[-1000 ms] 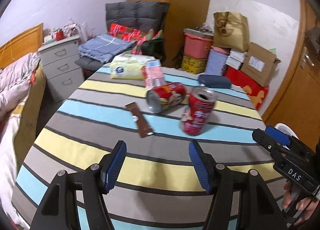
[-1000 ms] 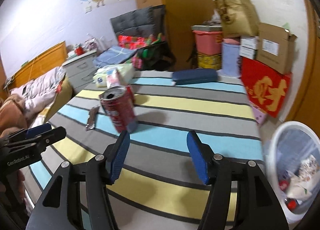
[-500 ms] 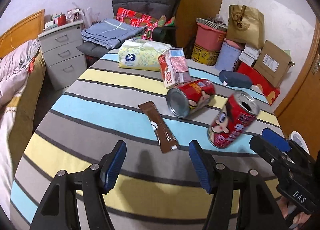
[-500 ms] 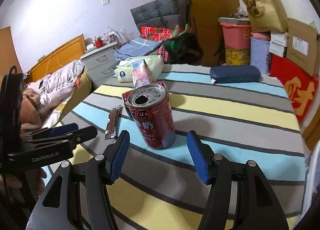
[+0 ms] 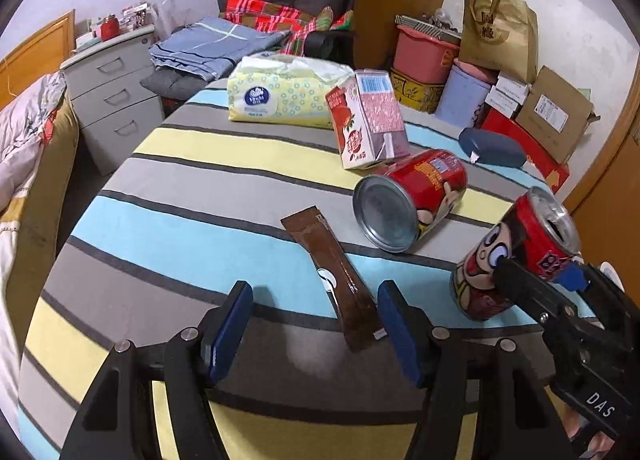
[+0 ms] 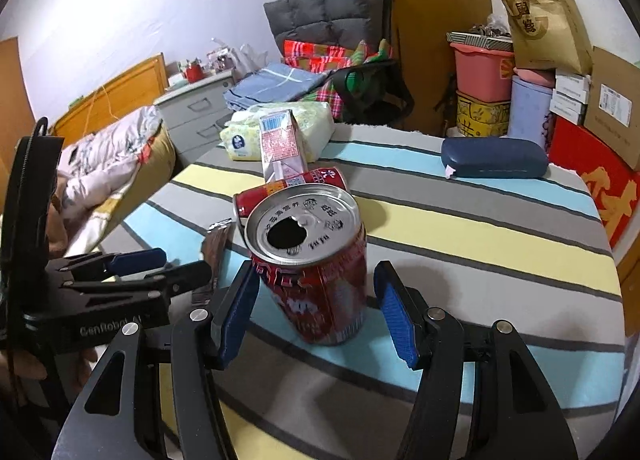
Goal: Collect trash
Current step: 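Grasp the brown snack wrapper with the left tool while the right tool grasps the red can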
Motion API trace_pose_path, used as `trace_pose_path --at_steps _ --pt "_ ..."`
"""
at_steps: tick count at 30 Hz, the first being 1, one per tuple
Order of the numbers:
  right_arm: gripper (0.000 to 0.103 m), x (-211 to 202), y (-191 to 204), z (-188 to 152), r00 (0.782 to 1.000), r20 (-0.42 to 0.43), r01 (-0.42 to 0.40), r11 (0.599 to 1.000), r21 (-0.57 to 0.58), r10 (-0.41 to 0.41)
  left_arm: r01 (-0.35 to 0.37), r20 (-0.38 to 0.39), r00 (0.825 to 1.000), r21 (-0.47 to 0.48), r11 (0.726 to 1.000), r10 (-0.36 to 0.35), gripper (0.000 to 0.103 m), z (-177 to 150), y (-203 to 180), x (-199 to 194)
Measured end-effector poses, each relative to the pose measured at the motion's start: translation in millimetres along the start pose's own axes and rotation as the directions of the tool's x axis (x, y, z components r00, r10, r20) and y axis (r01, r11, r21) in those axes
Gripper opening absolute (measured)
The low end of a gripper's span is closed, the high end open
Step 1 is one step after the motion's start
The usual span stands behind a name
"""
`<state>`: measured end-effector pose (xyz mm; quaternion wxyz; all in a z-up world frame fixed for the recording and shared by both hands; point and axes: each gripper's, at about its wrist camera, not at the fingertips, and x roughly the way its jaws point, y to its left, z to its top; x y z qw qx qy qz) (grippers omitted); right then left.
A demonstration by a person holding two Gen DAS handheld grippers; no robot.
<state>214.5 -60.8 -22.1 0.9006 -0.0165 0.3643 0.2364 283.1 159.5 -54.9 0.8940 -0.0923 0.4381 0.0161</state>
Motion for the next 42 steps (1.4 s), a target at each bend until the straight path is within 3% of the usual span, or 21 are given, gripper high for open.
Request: trace_pose_path --at_steps 12,16,19,22,24,42 --pt "0.061 10 -4 4 0.997 -0.035 0.071 0.997 0.026 -0.070 -0.030 0.018 0.999 0.022 0.999 0.029 0.064 7 -3 12" --pt "0.061 11 -8 4 0.996 -0.045 0.081 0.995 0.055 -0.079 -0.047 0.029 0.998 0.002 0.999 0.047 0.042 8 2 11" --pt "0.061 8 -12 3 0.996 -0.035 0.079 0.994 0.079 -0.076 -0.046 0.031 0.998 -0.002 0.999 0.046 0.037 8 4 10" --pt "0.061 7 -16 2 0.997 -0.028 0.070 0.992 0.101 -0.067 -0.043 0.028 0.999 0.003 0.999 0.043 0.023 8 3 11" --pt "0.056 7 -16 1 0.997 -0.027 0.068 0.992 0.103 -0.065 -0.039 0.028 0.999 0.000 0.999 0.039 0.023 8 3 11" --pt "0.056 -10 -22 -4 0.997 -0.002 0.077 0.990 0.118 -0.077 -0.018 0.067 0.998 -0.011 1.000 0.019 0.022 -9 -2 -20"
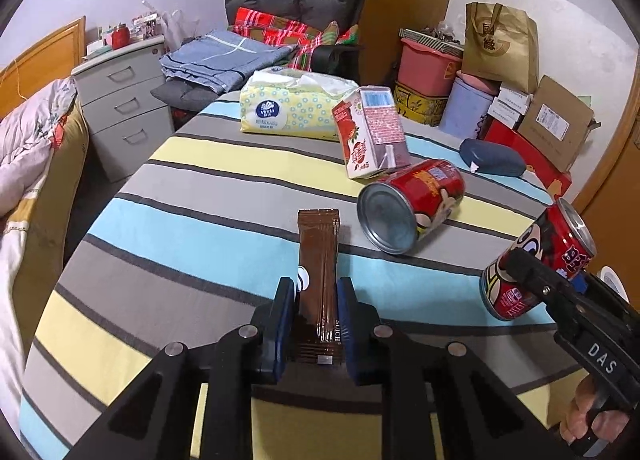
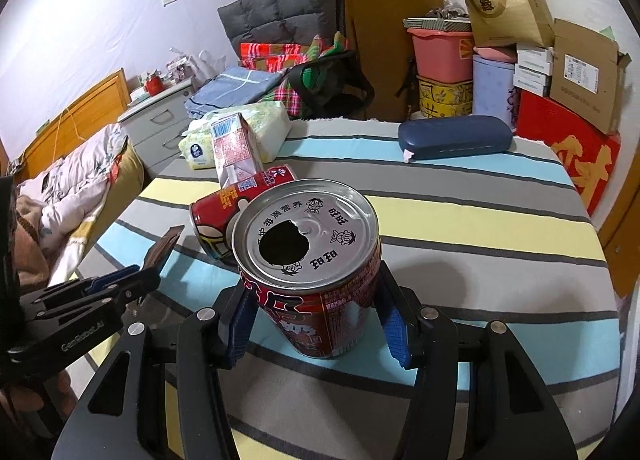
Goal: Collect trash
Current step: 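Grasp the brown snack wrapper with the left tool while the right tool grasps the red can, then carry the brown wrapper with the left tool while the right tool carries the red can over the bin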
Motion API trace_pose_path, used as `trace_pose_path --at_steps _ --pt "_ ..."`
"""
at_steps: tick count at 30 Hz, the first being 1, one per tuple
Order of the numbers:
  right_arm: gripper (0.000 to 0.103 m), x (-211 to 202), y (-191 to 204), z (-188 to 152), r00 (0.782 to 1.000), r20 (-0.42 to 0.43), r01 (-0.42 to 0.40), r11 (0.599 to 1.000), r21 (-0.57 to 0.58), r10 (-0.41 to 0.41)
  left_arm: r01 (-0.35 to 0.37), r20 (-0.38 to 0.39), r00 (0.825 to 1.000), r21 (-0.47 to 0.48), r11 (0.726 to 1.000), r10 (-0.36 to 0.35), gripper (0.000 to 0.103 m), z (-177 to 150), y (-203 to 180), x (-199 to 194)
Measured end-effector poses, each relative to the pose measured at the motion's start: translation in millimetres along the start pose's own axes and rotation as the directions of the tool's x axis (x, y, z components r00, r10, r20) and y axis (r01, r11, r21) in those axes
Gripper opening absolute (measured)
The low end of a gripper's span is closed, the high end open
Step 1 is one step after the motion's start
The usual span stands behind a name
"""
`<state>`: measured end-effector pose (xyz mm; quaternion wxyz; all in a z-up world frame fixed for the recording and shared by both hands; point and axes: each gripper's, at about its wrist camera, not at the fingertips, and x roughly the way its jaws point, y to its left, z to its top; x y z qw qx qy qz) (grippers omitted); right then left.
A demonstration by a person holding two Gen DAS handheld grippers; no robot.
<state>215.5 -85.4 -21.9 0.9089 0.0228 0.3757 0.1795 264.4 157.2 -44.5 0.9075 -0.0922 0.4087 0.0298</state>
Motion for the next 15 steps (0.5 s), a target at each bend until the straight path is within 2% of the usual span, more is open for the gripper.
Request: trace_pose_path --at_steps 15 --pt "0.056 -38 -15 -10 0.999 0.045 0.021 0.999 0.028 -0.022 0.054 0.064 0.996 0.065 0.996 -0.059 0.022 -18 -39 -56"
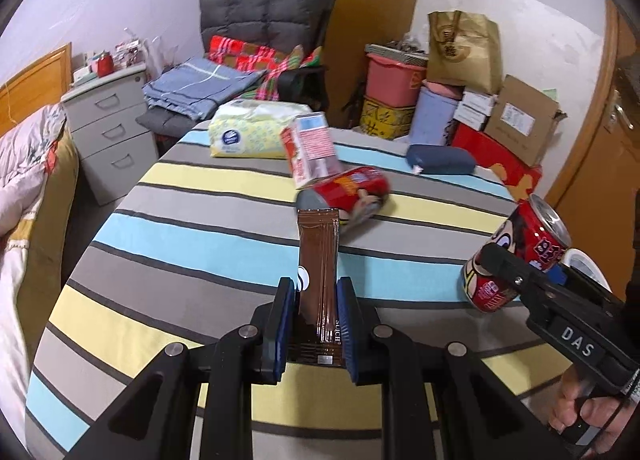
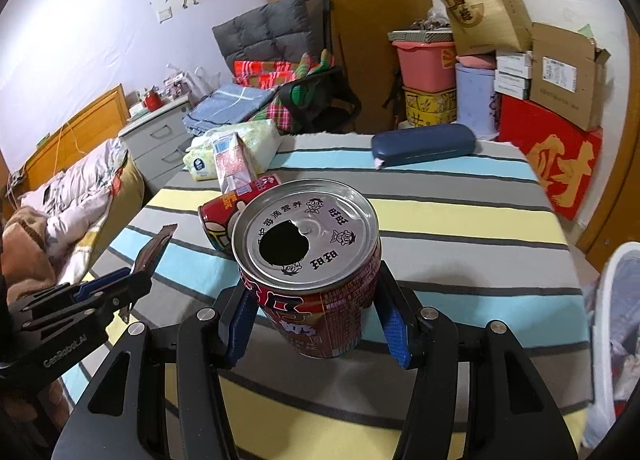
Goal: Collect trash
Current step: 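Carry the brown wrapper with the left tool while the right tool carries the red can over the bin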
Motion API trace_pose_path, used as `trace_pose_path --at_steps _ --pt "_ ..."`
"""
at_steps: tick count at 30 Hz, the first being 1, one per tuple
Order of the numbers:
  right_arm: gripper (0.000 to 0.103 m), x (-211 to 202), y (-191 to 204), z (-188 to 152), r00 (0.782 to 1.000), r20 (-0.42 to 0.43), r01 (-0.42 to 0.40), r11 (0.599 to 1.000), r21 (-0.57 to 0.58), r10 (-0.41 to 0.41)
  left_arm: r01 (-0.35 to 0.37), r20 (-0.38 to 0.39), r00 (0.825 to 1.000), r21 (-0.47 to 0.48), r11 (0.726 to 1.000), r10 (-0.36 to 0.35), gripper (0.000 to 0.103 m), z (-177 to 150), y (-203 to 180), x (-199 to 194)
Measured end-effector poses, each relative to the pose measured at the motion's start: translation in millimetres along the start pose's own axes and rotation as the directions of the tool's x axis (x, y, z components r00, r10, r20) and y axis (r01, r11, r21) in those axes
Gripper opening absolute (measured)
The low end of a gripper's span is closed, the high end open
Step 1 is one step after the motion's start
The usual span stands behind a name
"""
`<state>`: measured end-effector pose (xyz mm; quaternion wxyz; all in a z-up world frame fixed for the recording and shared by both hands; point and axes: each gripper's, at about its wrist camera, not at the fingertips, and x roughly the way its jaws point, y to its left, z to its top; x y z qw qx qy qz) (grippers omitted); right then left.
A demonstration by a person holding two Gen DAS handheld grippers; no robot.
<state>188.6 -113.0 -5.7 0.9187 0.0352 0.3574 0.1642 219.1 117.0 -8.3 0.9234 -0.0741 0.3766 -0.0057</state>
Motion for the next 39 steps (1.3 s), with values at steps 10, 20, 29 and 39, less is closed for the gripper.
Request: trace_pose_path --at_steps 10,20,29,39 --pt "0.056 -31 -23 -5 0.998 0.047 0.041 0.999 0.028 -0.042 0.056 0.047 0.997 0.062 0.996 -0.059 0.022 -7 -45 -34" --pt "0.056 -62 -56 -12 0.991 0.089 0.092 0.993 0.069 -0.098 0.118 0.065 0.990 0.140 0.983 -0.128 0.022 -9 -101 -50" --pt "0.056 -98 -101 -19 0.973 0.125 0.179 0.977 0.116 -0.193 0.189 0.065 0.976 0.221 0.957 -0.207 0.022 -14 -169 -57" --pt "0.056 -131 -151 -34 0.946 0.124 0.273 0.942 0.194 -0.299 0.284 0.011 0.953 0.302 0.910 -0.301 0.022 -26 -250 -54"
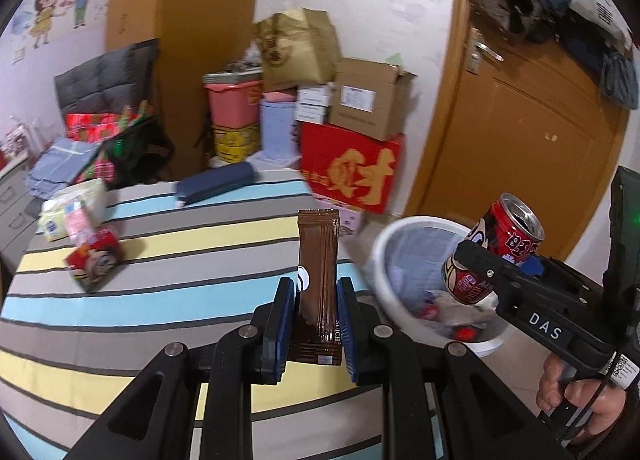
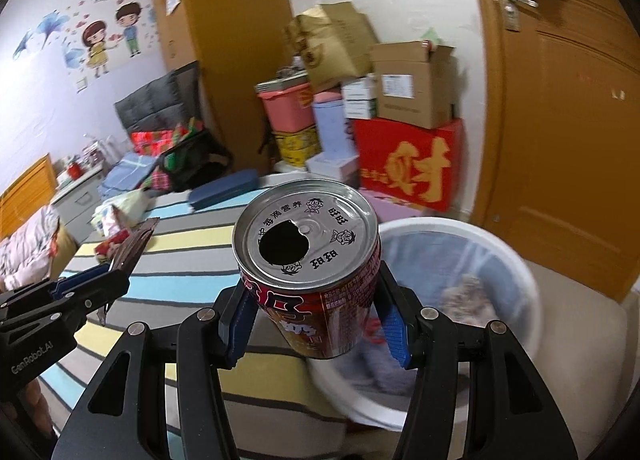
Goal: Collect trash
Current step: 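Carry the brown wrapper with the left tool while the right tool carries the red can over the bin, then open the left tool dropping the wrapper into the bin while the right tool drops the can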
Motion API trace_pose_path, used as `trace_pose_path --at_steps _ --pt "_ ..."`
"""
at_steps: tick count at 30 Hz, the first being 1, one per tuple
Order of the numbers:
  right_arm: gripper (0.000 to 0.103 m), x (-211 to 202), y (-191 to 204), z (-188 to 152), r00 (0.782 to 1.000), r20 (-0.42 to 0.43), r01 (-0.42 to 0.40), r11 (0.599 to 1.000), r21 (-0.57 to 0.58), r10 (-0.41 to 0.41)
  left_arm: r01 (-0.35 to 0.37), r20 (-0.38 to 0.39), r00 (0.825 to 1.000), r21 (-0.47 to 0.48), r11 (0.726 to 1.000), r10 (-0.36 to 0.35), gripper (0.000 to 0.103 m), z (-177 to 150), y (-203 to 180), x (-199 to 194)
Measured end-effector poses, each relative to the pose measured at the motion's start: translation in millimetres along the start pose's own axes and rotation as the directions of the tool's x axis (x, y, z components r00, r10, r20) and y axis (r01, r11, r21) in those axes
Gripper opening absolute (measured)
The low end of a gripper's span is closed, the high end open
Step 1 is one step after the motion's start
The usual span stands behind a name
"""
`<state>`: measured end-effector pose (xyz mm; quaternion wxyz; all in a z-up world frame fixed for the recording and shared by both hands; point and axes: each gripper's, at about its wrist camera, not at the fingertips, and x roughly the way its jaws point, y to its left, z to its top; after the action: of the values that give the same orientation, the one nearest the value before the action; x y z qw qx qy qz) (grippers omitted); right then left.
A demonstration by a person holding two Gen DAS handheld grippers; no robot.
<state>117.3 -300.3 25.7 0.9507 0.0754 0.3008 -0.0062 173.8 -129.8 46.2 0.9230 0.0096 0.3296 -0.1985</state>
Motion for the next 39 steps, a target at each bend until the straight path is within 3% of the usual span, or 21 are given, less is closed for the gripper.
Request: trace_pose_path --at_steps 7,16,31,32,34,36,39 --pt "0.056 -2 -37 -6 0.997 -0.024 0.076 0.996 0.042 -0.075 0.080 -0.048 0.996 0.039 0.996 -0.078 0.022 2 -44 25" --pt "0.056 9 -66 -16 0.987 -0.095 0.132 0.989 0.066 -0.126 0.131 -0.121 0.985 0.072 0.989 -0.122 0.022 -1 -80 65" --pt "0.056 25 -85 -21 0.973 -0.171 0.168 0.985 0.048 -0.157 0.125 -0.162 0.981 0.097 0.987 -0.108 0.023 -2 -100 102" --pt "0.056 25 -85 -21 0.973 -0.171 0.167 0.985 0.047 -0.157 0.133 -0.166 0.979 0.092 0.987 -0.117 0.024 -3 -102 102" --pt "0.057 26 -85 -21 0.971 -0.177 0.172 0.984 0.043 -0.162 0.132 -0.164 0.980 0.085 0.988 -0.117 0.041 -3 -101 102" --pt "0.060 25 -84 -21 0.970 -0.172 0.181 0.983 0.040 -0.171 0.131 -0.158 0.981 0.082 0.988 -0.117 0.049 -2 -100 101" --pt "0.061 20 -83 -19 0.973 -0.146 0.187 0.981 0.044 -0.179 0.125 -0.148 0.983 0.089 0.988 -0.111 0.049 -2 -98 97"
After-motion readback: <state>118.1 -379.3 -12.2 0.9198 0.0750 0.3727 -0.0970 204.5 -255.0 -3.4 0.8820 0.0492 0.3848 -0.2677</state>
